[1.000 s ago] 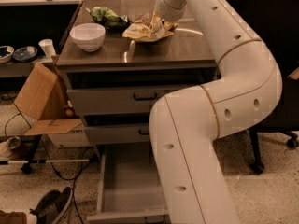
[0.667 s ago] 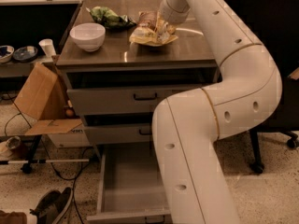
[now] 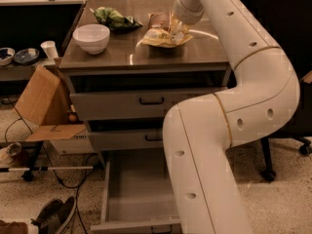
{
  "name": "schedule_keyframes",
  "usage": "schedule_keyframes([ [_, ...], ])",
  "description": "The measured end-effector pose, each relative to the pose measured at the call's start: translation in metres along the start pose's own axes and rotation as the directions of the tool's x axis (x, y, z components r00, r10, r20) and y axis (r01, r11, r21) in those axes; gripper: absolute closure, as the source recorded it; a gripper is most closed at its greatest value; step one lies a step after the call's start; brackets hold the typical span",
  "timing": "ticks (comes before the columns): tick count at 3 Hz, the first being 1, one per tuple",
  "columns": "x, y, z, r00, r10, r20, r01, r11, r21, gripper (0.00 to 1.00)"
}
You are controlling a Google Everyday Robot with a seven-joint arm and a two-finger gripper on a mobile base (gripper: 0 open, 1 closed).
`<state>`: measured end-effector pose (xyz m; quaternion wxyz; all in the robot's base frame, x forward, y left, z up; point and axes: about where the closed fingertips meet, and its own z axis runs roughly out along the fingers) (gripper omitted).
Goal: Pick brown chip bag from bottom drawer and place on counter
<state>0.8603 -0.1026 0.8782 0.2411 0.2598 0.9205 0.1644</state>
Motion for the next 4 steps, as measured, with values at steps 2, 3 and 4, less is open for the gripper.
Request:
schedule_keyframes([
  [2,-0.0137,-0.0016,-0.0124,0.999,-0.006,0.052,0.005,0.9999,0.009,0.15],
  [3,-0.0174,-0.0006,-0.0134,0.997,-0.024,0.068,0.023,0.9997,0.010,0.00],
  [4,-0.0174,-0.0006,-0.0134,0.997,-0.024,0.068,0.023,0.9997,0.010,0.00],
])
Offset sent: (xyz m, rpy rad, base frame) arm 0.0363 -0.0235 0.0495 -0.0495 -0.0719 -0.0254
